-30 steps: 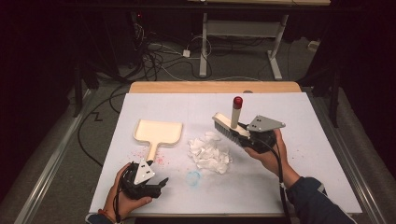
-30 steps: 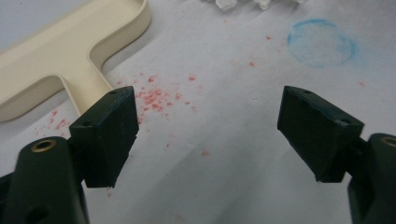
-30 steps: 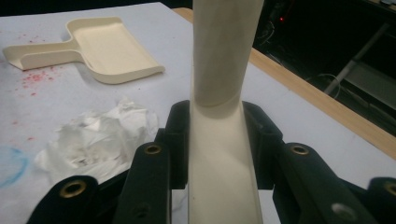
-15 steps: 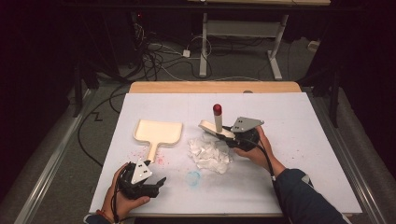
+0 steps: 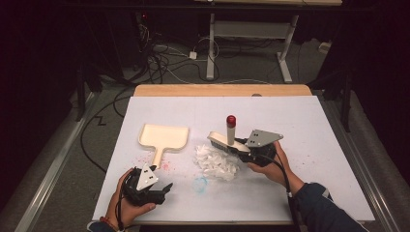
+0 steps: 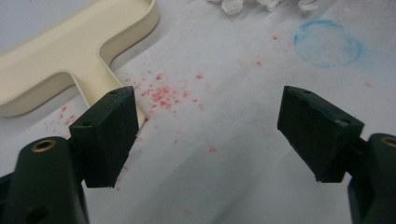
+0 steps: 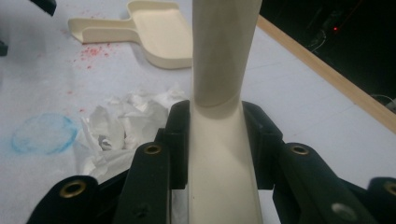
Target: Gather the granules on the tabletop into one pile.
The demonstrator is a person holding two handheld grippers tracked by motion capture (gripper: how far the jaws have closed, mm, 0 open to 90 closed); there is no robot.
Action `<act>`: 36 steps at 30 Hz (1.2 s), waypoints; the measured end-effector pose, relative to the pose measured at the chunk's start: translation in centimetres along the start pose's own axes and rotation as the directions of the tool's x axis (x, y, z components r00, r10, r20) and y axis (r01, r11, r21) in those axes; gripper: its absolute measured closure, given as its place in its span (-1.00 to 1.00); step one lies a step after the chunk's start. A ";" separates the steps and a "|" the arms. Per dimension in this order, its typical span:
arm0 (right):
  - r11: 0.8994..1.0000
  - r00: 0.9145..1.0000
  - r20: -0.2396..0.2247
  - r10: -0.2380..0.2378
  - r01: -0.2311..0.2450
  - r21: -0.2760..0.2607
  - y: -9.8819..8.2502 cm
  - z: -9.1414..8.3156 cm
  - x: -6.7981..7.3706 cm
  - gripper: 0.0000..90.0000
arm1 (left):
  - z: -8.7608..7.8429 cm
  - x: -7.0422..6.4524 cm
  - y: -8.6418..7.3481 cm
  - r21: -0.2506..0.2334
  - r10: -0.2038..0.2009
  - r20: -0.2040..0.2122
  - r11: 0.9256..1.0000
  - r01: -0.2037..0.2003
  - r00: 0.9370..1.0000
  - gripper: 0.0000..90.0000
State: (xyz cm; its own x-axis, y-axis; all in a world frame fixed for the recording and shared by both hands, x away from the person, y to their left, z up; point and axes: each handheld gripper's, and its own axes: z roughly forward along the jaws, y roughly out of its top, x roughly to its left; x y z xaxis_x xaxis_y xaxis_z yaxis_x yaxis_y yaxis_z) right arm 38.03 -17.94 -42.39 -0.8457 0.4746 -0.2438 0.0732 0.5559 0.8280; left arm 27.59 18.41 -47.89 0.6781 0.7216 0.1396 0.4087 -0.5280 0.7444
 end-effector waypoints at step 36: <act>0.994 0.990 0.094 0.108 -0.109 0.009 -3.0 -8.6 -0.6 0.52 | 0.7 3.4 -0.2 0.055 -0.212 -0.153 0.973 0.223 0.965 -0.56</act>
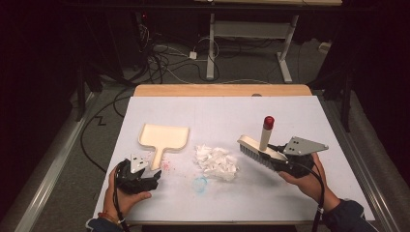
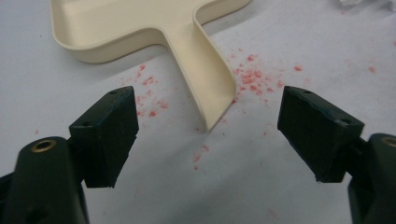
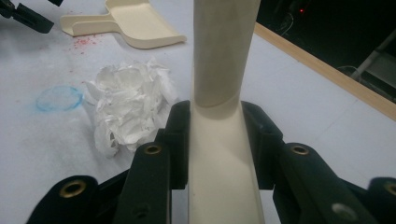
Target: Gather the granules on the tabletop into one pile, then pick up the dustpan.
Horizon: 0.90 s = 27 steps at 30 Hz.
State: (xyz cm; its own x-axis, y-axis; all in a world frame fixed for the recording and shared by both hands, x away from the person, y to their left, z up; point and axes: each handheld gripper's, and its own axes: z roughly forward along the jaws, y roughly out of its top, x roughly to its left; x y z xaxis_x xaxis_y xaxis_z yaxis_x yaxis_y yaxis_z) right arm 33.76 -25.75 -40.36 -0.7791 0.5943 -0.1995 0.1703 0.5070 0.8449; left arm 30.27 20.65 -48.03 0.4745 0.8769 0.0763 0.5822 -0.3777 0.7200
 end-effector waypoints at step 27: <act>0.999 0.998 0.046 0.033 -0.033 -0.001 -2.1 -3.1 -0.7 0.52 | 2.8 1.8 3.4 0.130 -0.088 0.055 0.988 0.080 0.995 -0.56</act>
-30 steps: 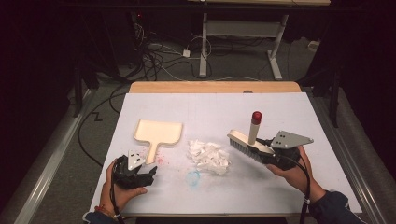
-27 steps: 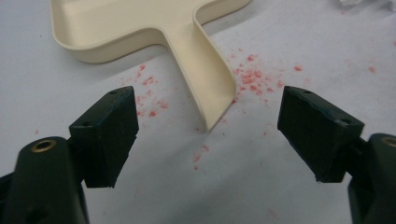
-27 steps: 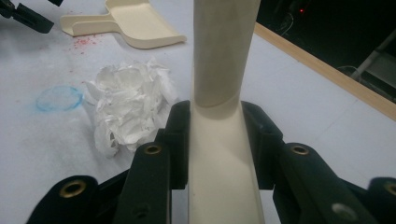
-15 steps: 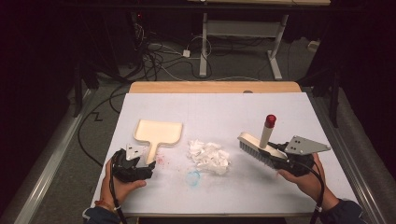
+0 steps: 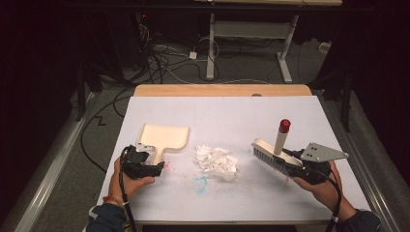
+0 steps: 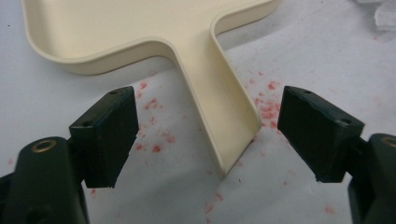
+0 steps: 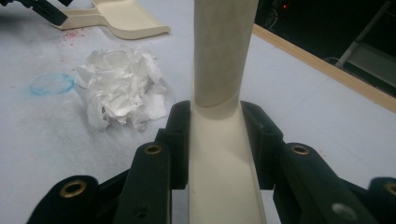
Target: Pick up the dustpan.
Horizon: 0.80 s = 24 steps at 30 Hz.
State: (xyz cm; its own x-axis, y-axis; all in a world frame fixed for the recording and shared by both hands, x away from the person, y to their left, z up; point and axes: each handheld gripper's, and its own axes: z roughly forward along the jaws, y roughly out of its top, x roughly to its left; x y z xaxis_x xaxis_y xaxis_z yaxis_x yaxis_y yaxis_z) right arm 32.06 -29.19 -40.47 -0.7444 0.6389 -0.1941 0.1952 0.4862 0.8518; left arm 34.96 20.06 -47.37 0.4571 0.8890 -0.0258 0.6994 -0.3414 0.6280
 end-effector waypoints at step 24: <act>1.000 1.000 -0.019 0.013 -0.013 0.000 -0.6 0.6 -0.1 0.52 | 2.7 0.8 1.4 -0.030 -0.120 -0.055 0.993 0.118 0.991 0.04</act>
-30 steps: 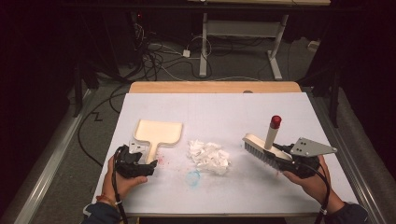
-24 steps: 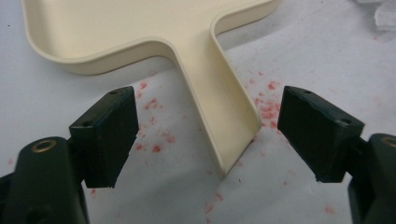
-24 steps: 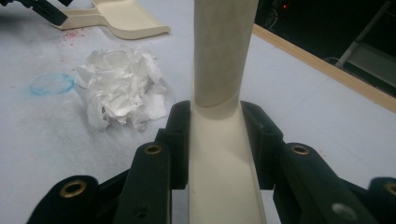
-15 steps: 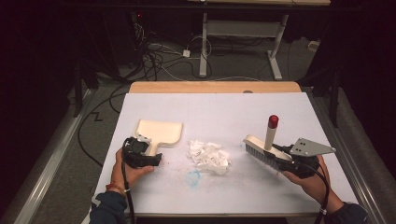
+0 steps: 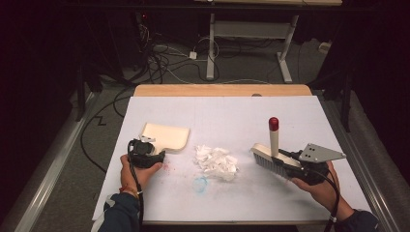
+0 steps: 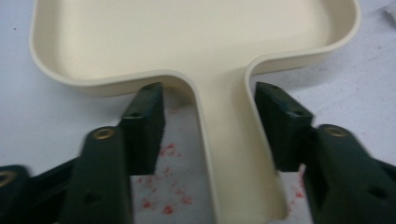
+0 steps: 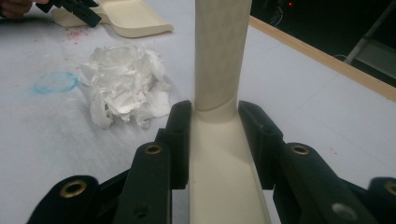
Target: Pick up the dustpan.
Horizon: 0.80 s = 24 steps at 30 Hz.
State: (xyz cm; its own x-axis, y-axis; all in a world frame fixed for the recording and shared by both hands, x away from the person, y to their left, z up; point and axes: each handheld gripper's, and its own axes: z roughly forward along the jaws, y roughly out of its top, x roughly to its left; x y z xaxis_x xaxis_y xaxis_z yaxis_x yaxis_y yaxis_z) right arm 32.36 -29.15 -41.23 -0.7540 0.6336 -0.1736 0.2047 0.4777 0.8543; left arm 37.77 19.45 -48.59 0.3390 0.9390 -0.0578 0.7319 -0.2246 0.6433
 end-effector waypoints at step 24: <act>0.985 0.993 -0.058 0.100 -0.090 0.149 -0.5 0.3 -1.3 0.50 | -1.2 0.9 0.1 -0.007 0.082 0.021 0.997 -0.082 0.996 0.40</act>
State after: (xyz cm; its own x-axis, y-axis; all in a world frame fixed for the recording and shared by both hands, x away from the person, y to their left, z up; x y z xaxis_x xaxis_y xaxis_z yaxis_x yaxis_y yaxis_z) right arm 33.43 -30.08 -41.57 -0.7649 0.6414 -0.0587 0.3625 0.5040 0.7840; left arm 37.43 20.64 -47.66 0.4107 0.9115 -0.0208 0.6973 -0.2993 0.6513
